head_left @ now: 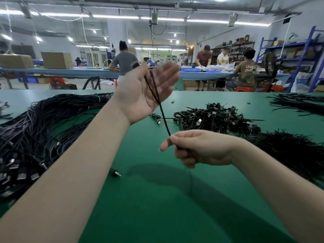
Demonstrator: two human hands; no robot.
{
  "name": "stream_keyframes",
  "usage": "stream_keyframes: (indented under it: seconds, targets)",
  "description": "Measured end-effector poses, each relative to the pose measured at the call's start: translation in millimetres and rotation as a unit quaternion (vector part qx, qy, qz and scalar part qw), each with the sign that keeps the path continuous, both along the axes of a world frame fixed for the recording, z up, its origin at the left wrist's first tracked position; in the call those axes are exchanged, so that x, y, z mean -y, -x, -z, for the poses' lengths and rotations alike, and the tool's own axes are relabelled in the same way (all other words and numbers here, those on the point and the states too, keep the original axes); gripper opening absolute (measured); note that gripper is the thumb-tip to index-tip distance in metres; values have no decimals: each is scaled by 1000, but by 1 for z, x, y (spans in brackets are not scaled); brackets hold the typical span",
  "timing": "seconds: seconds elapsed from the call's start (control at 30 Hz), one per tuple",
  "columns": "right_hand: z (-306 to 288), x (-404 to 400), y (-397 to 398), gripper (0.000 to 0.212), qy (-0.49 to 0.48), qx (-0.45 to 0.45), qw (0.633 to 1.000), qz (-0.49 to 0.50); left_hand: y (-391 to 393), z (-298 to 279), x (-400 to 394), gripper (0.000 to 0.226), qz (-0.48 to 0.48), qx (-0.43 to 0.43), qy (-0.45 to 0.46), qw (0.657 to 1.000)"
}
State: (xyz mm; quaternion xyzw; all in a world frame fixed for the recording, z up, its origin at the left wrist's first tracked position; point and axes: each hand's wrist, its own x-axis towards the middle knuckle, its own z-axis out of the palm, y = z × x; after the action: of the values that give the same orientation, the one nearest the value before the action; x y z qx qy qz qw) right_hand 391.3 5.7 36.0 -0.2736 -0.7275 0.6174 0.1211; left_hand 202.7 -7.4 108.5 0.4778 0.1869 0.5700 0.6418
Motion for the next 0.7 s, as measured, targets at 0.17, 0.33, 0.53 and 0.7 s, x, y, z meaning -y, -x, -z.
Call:
stream_keyframes:
  seconds: [0.17, 0.33, 0.53, 0.7]
  targets:
    - [2, -12, -15, 37, -168, 71, 960, 214, 12, -4, 15, 52, 115, -275, -8, 955]
    - [-31, -9, -17, 37, -262, -8, 923, 281, -17, 23, 1, 58, 39, -509, 81, 856]
    - [-16, 3, 2, 30, -78, -111, 985, 106, -21, 11, -10, 56, -138, -157, -8, 978]
    - [14, -8, -5, 31, -24, -3, 994, 104, -3, -9, 11, 54, 27, -45, -41, 998]
